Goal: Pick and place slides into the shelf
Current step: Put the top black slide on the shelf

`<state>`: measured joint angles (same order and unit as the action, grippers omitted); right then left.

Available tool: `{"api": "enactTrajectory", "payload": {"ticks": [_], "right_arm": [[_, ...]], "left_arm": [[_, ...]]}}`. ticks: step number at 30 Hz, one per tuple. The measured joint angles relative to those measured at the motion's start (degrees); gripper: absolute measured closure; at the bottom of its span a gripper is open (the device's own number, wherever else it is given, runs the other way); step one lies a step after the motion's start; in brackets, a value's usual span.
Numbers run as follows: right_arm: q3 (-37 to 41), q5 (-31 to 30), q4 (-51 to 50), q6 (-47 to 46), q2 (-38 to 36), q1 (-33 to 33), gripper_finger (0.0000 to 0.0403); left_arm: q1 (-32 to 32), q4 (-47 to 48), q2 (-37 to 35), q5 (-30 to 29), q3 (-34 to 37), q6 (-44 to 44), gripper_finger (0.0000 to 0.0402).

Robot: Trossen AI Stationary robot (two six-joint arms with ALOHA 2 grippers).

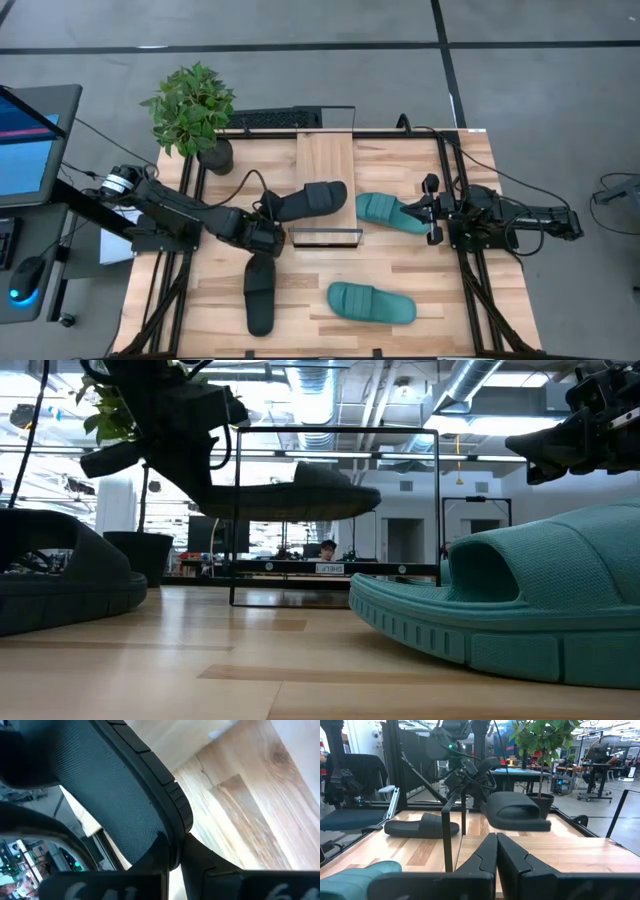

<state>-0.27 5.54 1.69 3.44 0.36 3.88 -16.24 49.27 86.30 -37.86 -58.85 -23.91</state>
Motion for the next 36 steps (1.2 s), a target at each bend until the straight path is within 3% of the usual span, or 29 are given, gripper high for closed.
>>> {"api": "enactTrajectory", "payload": {"ticks": [8,36], "right_arm": [[0.02,-0.02,0.0,0.0,0.0,0.0,0.0403],[0.02,0.0,0.0,0.0,0.0,0.0,0.0403]], "left_arm": [[0.87,-4.37,0.0,1.49,0.0,-4.41,0.0395],[-1.13,-7.3,0.02,4.28,0.0,-3.84,0.0395]]}}
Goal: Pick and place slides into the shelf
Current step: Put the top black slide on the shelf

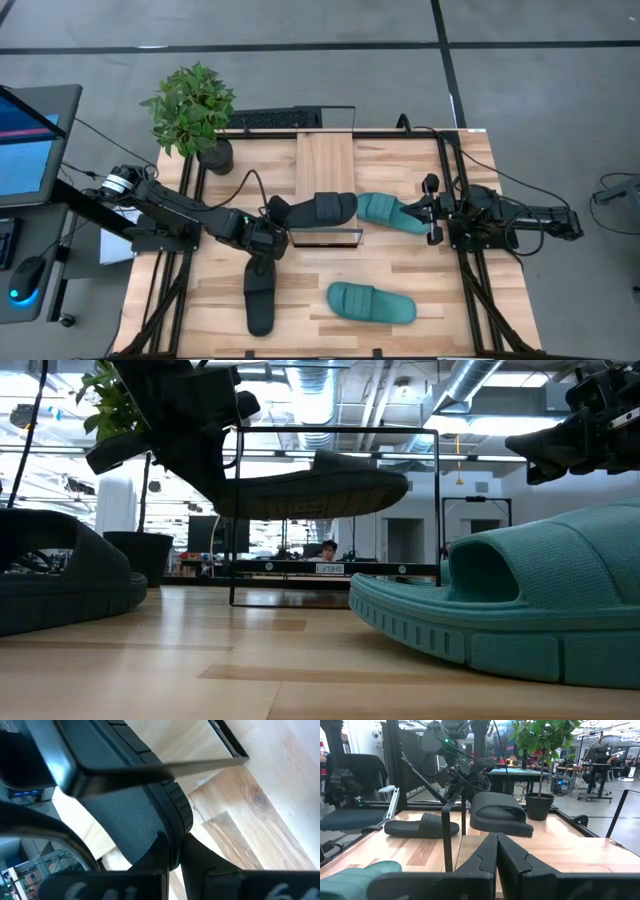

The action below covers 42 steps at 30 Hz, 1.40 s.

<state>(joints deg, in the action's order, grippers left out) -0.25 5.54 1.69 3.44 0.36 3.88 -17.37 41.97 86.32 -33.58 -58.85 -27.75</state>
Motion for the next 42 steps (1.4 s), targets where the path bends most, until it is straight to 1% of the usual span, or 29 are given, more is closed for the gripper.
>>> {"api": "enactTrajectory", "payload": {"ticks": [13,26,42], "right_arm": [[-0.01,-0.01,0.0,0.01,0.0,0.01,0.0403],[-0.02,-0.01,0.0,0.0,0.0,0.02,0.0403],[-0.02,0.0,0.0,0.01,0.0,0.0,0.0403]], "left_arm": [[0.78,0.63,0.02,0.1,0.0,-0.39,0.0395],[2.58,-1.71,0.04,0.71,0.2,-5.44,0.0395],[2.54,-2.5,0.04,2.4,0.24,-4.8,0.0395]]}}
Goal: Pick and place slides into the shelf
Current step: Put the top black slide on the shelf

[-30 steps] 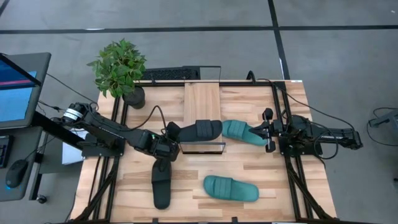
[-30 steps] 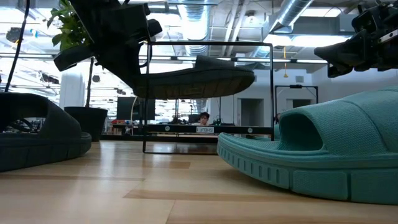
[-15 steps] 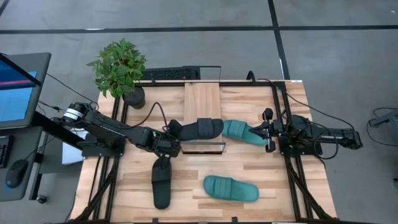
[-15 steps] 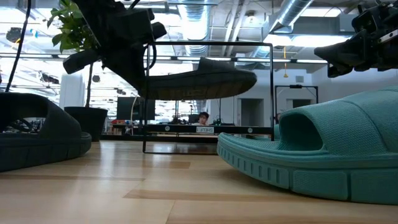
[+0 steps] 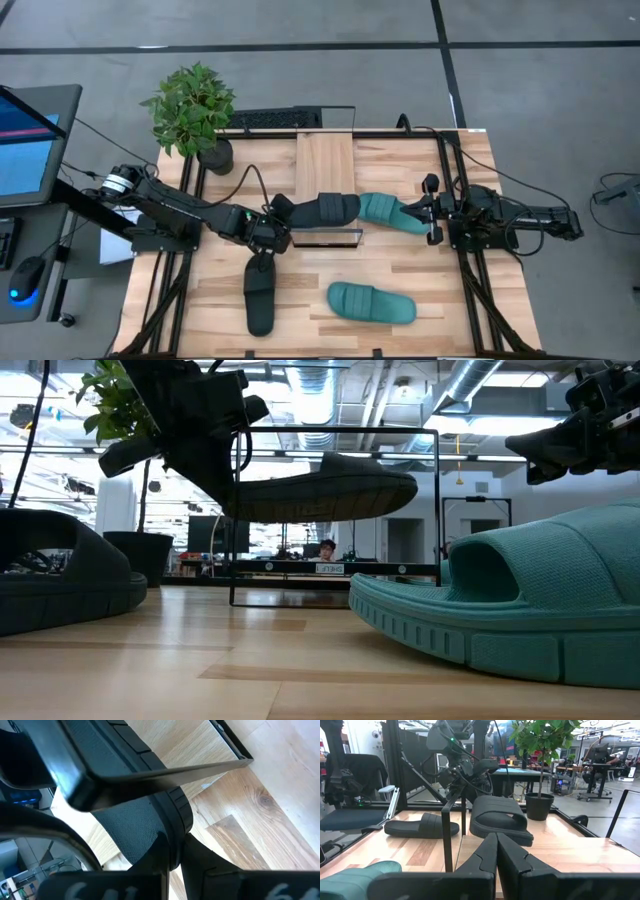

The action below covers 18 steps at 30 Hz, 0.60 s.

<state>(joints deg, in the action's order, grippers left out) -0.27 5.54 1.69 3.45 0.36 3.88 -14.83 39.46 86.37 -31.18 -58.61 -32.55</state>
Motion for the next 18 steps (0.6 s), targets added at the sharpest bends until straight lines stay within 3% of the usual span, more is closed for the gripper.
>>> {"api": "enactTrajectory", "payload": {"ticks": [18], "right_arm": [[0.0,0.0,0.0,-0.01,0.0,0.0,0.0403]], "left_arm": [[0.0,-0.21,0.0,-0.25,0.39,1.05,0.0395]]}}
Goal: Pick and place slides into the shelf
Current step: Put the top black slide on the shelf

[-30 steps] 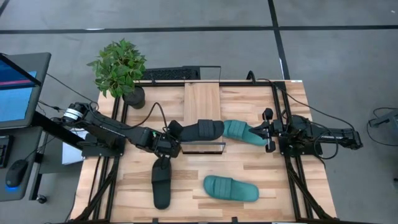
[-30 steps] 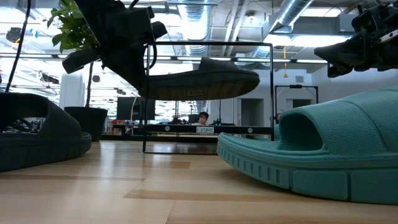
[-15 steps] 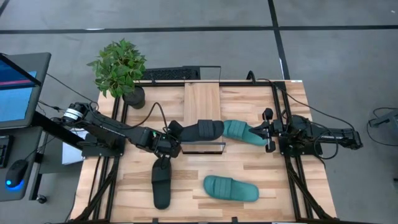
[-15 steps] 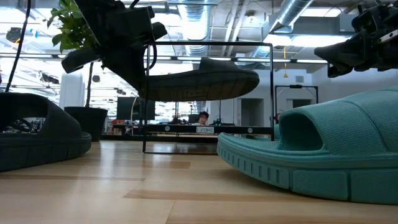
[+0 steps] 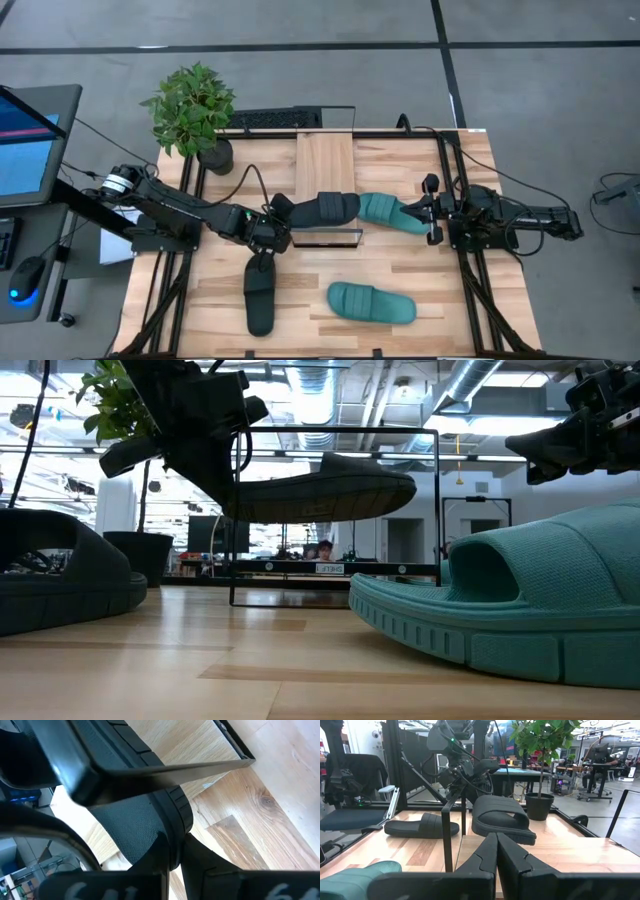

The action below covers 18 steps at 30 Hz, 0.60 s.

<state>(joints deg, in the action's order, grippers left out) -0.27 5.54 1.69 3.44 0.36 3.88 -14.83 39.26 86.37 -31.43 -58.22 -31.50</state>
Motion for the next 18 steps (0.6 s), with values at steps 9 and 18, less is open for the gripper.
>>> {"api": "enactTrajectory", "payload": {"ticks": [9,18], "right_arm": [[0.0,0.0,0.0,0.0,-0.02,0.0,0.0403],[0.01,0.0,0.0,0.0,-0.01,0.0,0.0403]], "left_arm": [[-1.01,-1.97,0.07,-2.06,3.12,2.31,0.0395],[-0.7,-1.5,0.07,-2.24,3.09,0.79,0.0395]]}}
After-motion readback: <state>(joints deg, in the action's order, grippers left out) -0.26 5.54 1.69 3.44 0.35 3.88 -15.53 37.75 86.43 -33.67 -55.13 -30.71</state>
